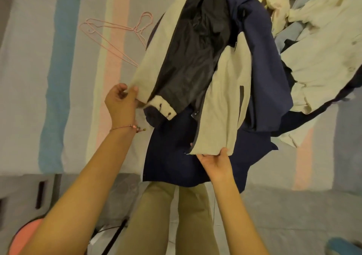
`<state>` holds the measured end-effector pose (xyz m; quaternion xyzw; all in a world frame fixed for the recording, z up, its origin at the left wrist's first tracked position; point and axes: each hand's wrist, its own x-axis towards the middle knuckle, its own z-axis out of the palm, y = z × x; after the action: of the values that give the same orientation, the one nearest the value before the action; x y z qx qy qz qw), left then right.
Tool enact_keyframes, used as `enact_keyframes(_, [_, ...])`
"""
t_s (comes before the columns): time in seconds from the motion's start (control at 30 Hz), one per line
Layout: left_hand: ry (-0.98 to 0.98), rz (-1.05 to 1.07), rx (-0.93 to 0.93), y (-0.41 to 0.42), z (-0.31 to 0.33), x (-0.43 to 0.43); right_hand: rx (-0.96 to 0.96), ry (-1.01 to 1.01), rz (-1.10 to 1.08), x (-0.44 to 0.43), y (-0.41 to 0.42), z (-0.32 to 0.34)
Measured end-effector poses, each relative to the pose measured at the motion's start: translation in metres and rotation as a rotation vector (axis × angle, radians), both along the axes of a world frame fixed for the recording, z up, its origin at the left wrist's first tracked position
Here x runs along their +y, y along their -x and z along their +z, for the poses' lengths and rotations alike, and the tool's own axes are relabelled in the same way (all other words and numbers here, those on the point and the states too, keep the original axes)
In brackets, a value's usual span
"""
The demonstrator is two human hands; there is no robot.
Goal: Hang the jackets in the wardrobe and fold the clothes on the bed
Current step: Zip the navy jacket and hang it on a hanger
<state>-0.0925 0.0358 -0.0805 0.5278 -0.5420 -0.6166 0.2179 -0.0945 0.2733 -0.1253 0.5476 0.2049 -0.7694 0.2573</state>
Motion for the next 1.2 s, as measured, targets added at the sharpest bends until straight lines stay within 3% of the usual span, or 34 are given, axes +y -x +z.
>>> enact_keyframes(0.1, [-0.264,0.167,0.097,0.010,0.008,0.004,-0.003,0.123,-0.124,-0.010,0.011,0.002])
enact_keyframes(0.17, [-0.436,0.265,0.157,0.013,0.012,0.006,0.005,0.161,-0.082,-0.016,0.015,0.004])
enact_keyframes(0.3, [-0.812,0.467,-0.058,0.026,0.005,0.019,0.013,0.181,0.084,-0.021,0.007,0.007])
enact_keyframes(0.37, [-0.889,0.412,-0.181,0.021,0.002,0.032,0.018,0.235,0.195,-0.023,-0.002,0.015])
enact_keyframes(0.4, [-0.939,0.492,-0.196,0.020,0.000,0.035,0.025,0.253,0.249,-0.023,-0.007,0.018])
enact_keyframes(0.5, [-1.052,0.422,-0.069,0.015,-0.011,0.037,0.052,0.244,0.407,-0.023,-0.012,0.021])
enact_keyframes(0.57, [-1.157,0.488,0.092,0.017,-0.019,0.034,0.066,0.266,0.497,-0.021,-0.012,0.023])
enact_keyframes(0.73, [-1.161,0.327,0.067,0.010,-0.033,0.045,0.122,0.278,0.516,-0.015,-0.015,0.012])
enact_keyframes(0.97, [-0.919,0.123,0.031,-0.001,-0.045,0.062,0.086,0.070,0.583,-0.022,-0.022,-0.010])
enact_keyframes(1.2, [-0.797,0.014,-0.090,-0.018,-0.057,0.071,0.065,0.110,0.646,-0.039,-0.031,-0.028])
